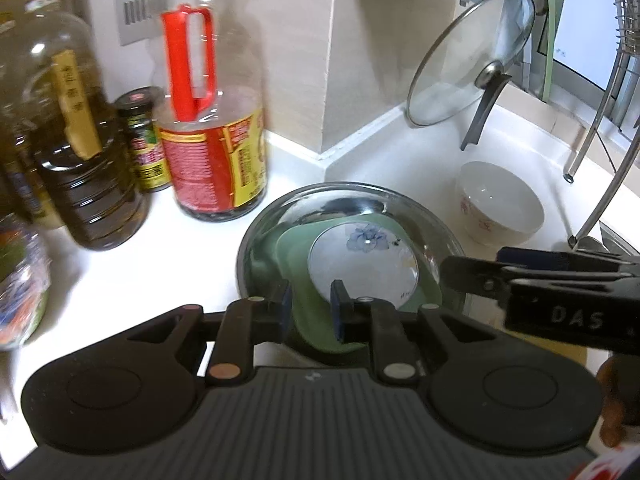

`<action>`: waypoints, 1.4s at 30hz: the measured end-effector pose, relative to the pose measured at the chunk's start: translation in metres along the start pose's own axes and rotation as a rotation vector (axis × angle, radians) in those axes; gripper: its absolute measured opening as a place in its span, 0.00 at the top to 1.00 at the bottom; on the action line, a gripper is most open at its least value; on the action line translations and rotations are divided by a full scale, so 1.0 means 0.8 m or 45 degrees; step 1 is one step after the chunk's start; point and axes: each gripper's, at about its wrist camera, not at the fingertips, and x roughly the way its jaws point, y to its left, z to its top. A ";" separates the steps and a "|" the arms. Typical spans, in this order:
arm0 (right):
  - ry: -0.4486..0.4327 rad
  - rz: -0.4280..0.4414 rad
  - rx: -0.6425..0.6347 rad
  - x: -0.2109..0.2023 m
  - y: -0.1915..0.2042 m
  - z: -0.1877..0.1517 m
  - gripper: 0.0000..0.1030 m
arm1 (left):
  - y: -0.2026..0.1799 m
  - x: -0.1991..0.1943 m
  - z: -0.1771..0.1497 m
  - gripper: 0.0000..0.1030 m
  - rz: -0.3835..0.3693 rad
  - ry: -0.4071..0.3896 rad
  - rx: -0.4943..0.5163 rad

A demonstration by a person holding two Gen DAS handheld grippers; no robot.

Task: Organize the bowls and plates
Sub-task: 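Raise the left gripper back from the steel tray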

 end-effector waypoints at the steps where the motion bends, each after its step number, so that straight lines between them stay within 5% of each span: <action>1: -0.005 0.010 -0.006 -0.007 0.001 -0.003 0.36 | 0.000 -0.007 -0.004 0.82 0.011 -0.001 -0.004; 20: 0.053 0.100 -0.114 -0.105 -0.016 -0.065 0.34 | -0.048 -0.089 -0.086 0.82 0.133 0.017 -0.093; 42: 0.100 0.084 -0.124 -0.202 -0.077 -0.125 0.34 | -0.148 -0.147 -0.155 0.82 0.154 0.048 -0.092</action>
